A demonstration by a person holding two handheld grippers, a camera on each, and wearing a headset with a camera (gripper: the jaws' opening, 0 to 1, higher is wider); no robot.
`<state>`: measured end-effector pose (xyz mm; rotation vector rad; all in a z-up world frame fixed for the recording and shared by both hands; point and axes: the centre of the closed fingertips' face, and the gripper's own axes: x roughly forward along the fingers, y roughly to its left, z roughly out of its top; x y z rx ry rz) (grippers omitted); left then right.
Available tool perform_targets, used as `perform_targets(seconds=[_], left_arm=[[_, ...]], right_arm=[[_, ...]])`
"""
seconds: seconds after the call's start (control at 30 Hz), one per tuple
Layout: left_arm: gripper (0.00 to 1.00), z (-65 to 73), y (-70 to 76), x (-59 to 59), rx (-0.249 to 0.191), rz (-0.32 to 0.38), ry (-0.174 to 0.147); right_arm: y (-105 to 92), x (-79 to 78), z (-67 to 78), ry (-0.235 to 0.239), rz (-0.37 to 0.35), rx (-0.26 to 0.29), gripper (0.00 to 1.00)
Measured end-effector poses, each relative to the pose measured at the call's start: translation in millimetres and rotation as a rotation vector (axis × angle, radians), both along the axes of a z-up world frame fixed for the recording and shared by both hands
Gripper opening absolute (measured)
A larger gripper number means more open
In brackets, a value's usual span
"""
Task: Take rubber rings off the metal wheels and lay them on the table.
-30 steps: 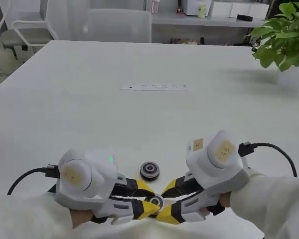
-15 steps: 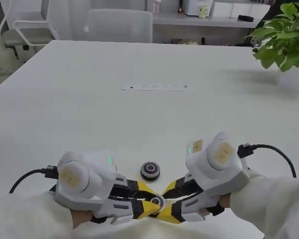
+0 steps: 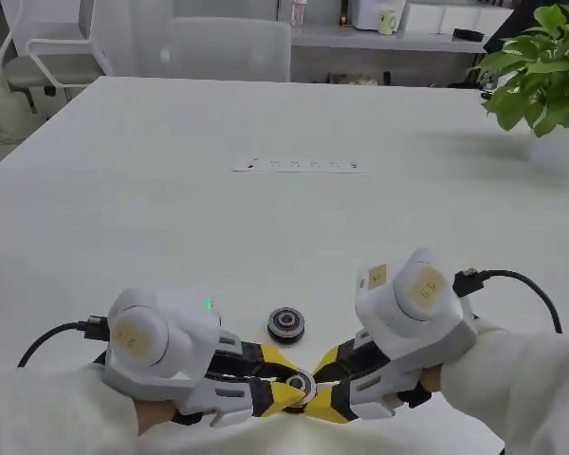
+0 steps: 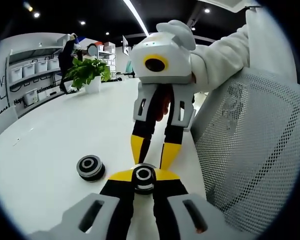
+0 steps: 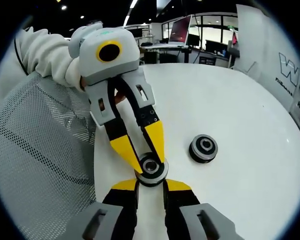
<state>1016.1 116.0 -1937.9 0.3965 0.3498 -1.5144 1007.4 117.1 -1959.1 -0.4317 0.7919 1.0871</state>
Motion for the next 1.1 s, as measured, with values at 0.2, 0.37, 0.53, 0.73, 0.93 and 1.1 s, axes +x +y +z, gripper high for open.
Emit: perform_targets(seconds=[0.2, 0.37, 0.53, 0.73, 0.93, 1.1], left_arm=[[0.08, -0.1, 0.1, -0.1, 0.001, -0.001, -0.001], [0.08, -0.3, 0.2, -0.1, 0.0, -0.001, 0.0], [0.08, -0.5, 0.3, -0.1, -0.003, -0.001, 0.001], [0.08, -0.7, 0.2, -0.2, -0.004, 0.002, 0.005], [0.08, -0.8, 0.2, -0.4, -0.008, 0.001, 0.006], [0.08, -0.7, 0.1, -0.3, -0.009, 0.001, 0.007]], right_arm=[[-0.9, -0.7, 0.0, 0.006, -0.006, -0.001, 0.15], [2.0, 2.3, 2.9, 0.007, -0.037, 0.033, 0.22], [5.7, 3.9, 4.3, -0.014, -0.03, 0.044, 0.25], [3.0, 1.6, 1.4, -0.027, 0.01, 0.011, 0.2], [1.7, 1.1, 1.9, -0.039, 0.029, 0.003, 0.18], [0.6, 0.8, 2.0, -0.038, 0.034, -0.002, 0.17]])
